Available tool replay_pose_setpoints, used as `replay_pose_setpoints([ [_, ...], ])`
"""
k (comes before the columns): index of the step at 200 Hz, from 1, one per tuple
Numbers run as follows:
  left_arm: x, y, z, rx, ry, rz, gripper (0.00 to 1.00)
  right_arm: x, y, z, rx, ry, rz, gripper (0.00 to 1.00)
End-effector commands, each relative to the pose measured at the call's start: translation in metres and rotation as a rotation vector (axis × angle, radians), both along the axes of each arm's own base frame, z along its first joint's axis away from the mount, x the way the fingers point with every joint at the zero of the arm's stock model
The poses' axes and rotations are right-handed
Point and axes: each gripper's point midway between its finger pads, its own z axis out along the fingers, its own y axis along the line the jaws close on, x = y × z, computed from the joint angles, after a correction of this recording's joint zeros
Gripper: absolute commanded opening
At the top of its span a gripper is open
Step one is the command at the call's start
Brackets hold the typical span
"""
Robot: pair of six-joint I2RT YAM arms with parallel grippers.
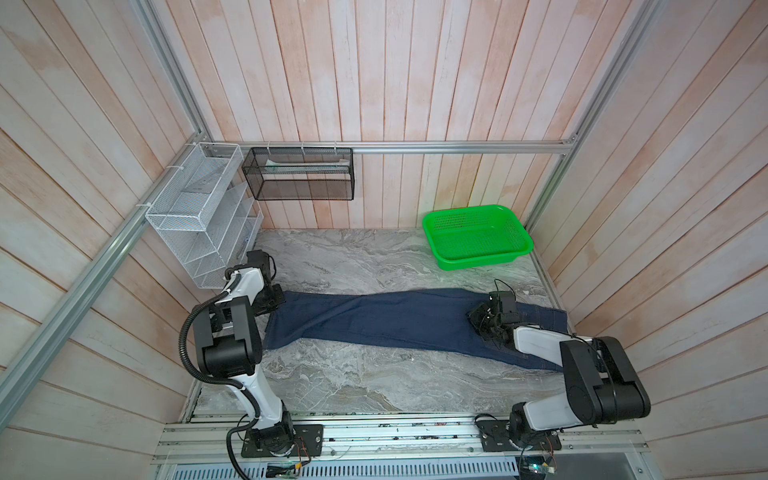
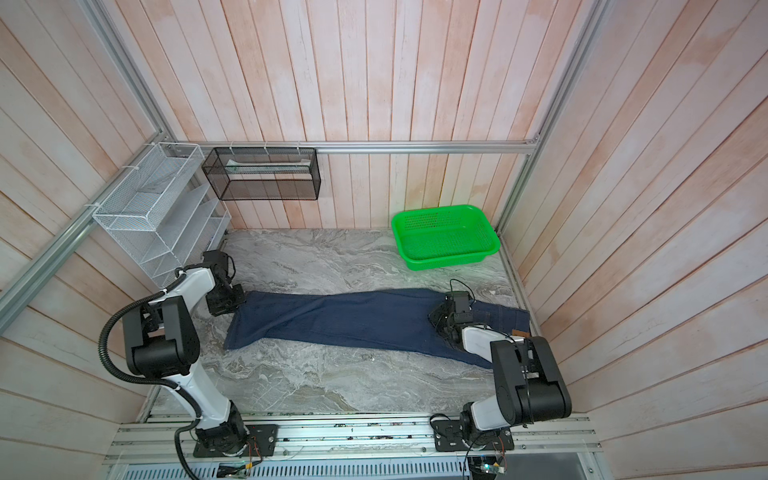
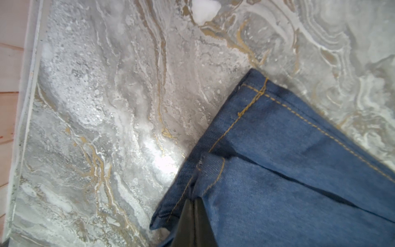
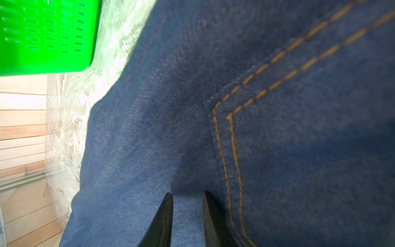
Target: Fold and stack the trousers
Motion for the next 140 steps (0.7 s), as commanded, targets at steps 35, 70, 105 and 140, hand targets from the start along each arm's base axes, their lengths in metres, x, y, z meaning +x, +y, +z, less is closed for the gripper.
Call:
replay_pose_setpoints([
  [35,0.02,0.013,0.038,0.088,-0.116,0.012,0.0,-0.022,-0.005,-0.023,-0.032,0.12,0.006,0.28],
  [70,0.037,0.037,0.094,0.249,-0.244,0.047,0.0,-0.023,-0.006,-0.028,-0.046,0.14,0.01,0.28],
  [105,0.055,0.049,0.112,0.317,-0.298,0.044,0.0,-0.025,-0.008,-0.033,-0.063,0.162,0.013,0.28],
  [140,0.068,0.053,0.076,0.303,-0.197,0.029,0.0,-0.027,-0.01,-0.033,-0.076,0.171,0.018,0.28],
])
